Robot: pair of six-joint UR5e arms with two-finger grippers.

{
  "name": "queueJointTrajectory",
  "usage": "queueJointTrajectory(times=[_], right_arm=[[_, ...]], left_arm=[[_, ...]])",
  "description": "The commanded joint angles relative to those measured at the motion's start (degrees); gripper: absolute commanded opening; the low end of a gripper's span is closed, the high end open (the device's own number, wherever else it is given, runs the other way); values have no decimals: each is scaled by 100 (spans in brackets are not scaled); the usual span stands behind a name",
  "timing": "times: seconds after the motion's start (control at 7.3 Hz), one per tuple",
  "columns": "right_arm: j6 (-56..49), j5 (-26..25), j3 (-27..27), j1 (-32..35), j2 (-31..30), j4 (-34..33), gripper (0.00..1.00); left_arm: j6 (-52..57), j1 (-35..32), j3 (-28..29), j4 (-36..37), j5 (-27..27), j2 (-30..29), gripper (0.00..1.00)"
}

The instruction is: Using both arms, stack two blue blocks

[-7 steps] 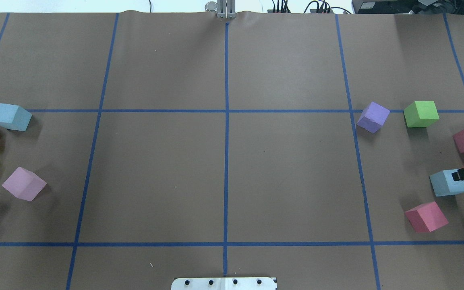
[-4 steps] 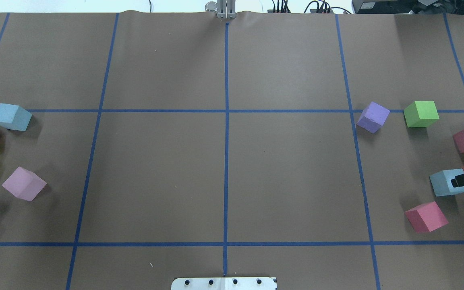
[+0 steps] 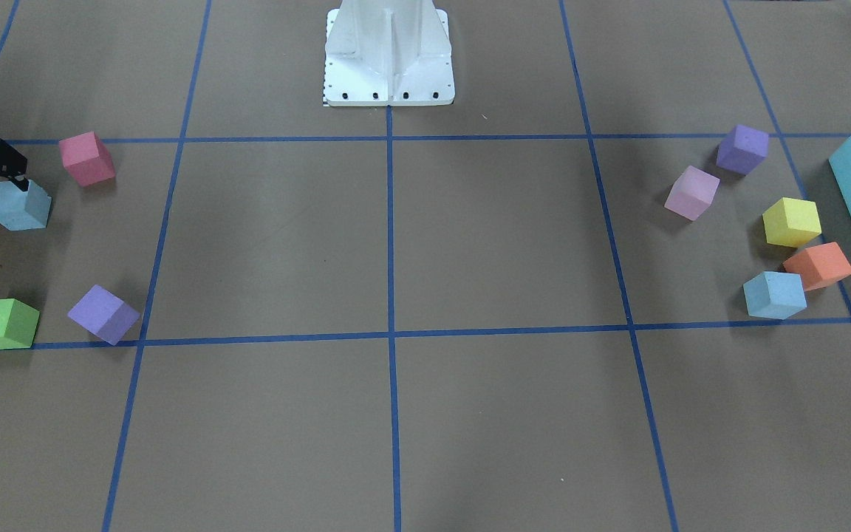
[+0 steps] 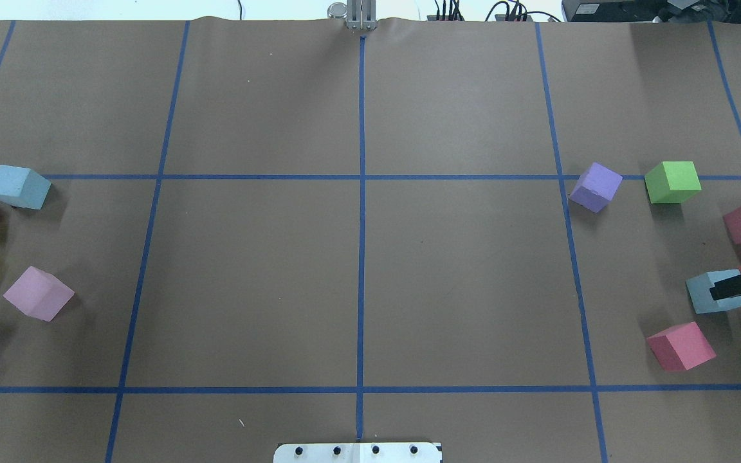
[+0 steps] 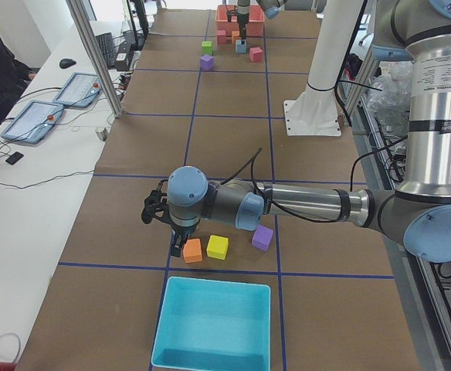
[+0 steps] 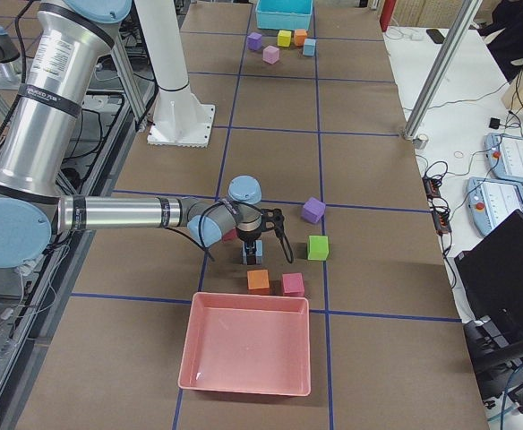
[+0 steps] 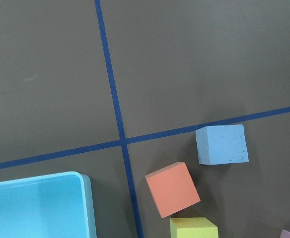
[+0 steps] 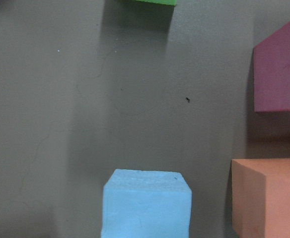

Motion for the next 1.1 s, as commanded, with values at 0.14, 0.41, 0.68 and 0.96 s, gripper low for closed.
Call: queueJointTrajectory(times=[0.14, 0.41, 0.68, 0.96], right_arm=[[51, -1, -111, -85, 66, 24, 100], [51, -71, -260, -120, 144, 104, 100], [51, -71, -322, -164, 162, 226, 100], [51, -194, -366, -216, 163, 331, 99]], left_arm=[[0, 1, 1, 0, 0, 0, 98], [9, 1, 19, 0, 0, 0, 98], [9, 1, 19, 0, 0, 0, 98], [9, 1, 28, 0, 0, 0, 98]])
